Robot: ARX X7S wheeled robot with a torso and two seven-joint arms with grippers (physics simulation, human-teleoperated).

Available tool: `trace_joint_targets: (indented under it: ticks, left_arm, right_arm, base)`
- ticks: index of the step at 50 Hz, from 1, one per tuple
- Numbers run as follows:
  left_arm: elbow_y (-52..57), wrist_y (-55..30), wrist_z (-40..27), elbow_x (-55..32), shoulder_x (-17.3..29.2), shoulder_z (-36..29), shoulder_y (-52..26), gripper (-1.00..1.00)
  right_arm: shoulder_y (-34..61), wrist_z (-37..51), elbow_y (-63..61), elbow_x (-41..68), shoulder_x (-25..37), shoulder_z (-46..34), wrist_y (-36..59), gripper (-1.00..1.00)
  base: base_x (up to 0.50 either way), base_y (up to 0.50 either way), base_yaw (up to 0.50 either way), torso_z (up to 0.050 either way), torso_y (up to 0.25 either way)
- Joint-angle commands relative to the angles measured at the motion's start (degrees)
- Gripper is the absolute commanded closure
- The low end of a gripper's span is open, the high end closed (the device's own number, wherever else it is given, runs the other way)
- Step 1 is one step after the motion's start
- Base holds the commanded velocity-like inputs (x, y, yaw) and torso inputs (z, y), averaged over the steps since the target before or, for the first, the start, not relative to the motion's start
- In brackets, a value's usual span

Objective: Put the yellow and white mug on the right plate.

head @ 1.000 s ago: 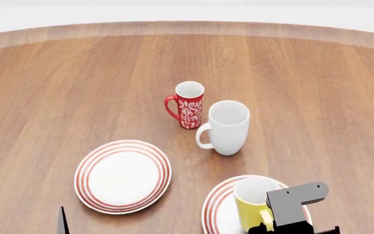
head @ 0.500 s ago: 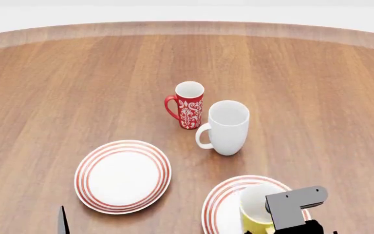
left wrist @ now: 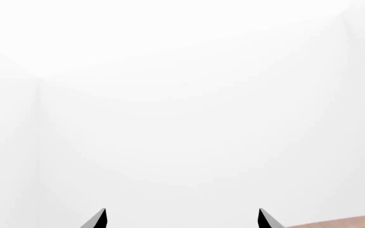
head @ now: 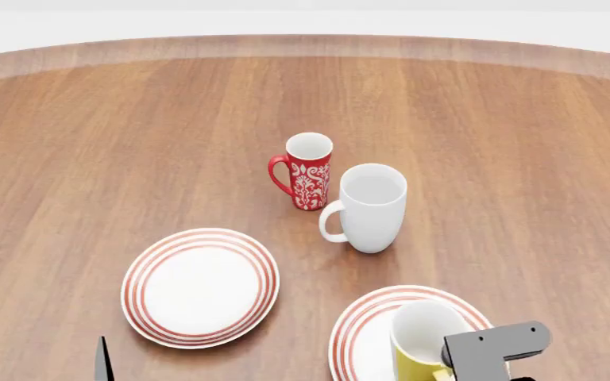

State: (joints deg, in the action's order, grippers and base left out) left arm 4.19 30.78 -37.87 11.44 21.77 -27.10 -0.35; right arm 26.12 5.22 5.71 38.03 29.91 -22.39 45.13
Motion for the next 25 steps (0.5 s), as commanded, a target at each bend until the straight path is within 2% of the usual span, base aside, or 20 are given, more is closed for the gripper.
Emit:
trace_joint_targets:
  ticks: [1,8,9,12,13,16,22,25]
  left_arm:
    - [1.2,-0.3,1.1,0.7,-0.9,1.6,0.5,-1.00]
    - [1.5,-0.6,1.0,0.6,-0.9,1.6,0.5,-1.00]
    - [1.6,-0.5,0.8,0.7,-0.9,1.7,0.6,-1.00]
    - [1.8,-0.5,0.6,1.0,-0.8,1.8,0.7,-1.00]
    - [1.9,-0.7,0.6,1.1,-0.8,1.8,0.6,-1.00]
    - [2.0,-0.8,0.5,1.0,-0.7,1.9,0.5,-1.00]
    - [3.3,-2.6,1.4,-1.4,-0.2,2.3,0.7,-1.00]
    - [4.1,-3.8,2.3,-3.0,0.4,2.4,0.9,-1.00]
  right_arm:
    - [-7.5,2.4,-11.1,5.0,2.1,6.9,2.9,-1.00]
    - [-16.7,6.1,-21.6,5.2,3.1,12.0,-4.4,-1.00]
    - [-19.0,5.7,-23.2,0.6,3.8,10.3,-8.7,-1.00]
    - [-21.6,7.2,-25.3,2.0,3.3,12.0,-9.4,-1.00]
    - [-24.1,7.4,-27.0,-1.4,3.3,11.5,-13.5,-1.00]
    - [-26.6,8.2,-27.2,-0.7,1.2,13.6,-17.1,-1.00]
    - [-29.8,8.7,-23.2,-11.5,-3.1,12.7,-32.5,-1.00]
    - [-31.6,8.7,-21.3,-13.6,-5.0,13.0,-38.1,-1.00]
  base:
    - [0.00,0.00,0.00,0.000,0.000]
    - [0.00,0.00,0.00,0.000,0.000]
    - [0.00,0.00,0.00,0.000,0.000]
    - [0.00,0.00,0.00,0.000,0.000]
    - [0.00,0.00,0.00,0.000,0.000]
    - [0.00,0.00,0.00,0.000,0.000]
    - [0.00,0.00,0.00,0.000,0.000]
    - [0.00,0.00,0.00,0.000,0.000]
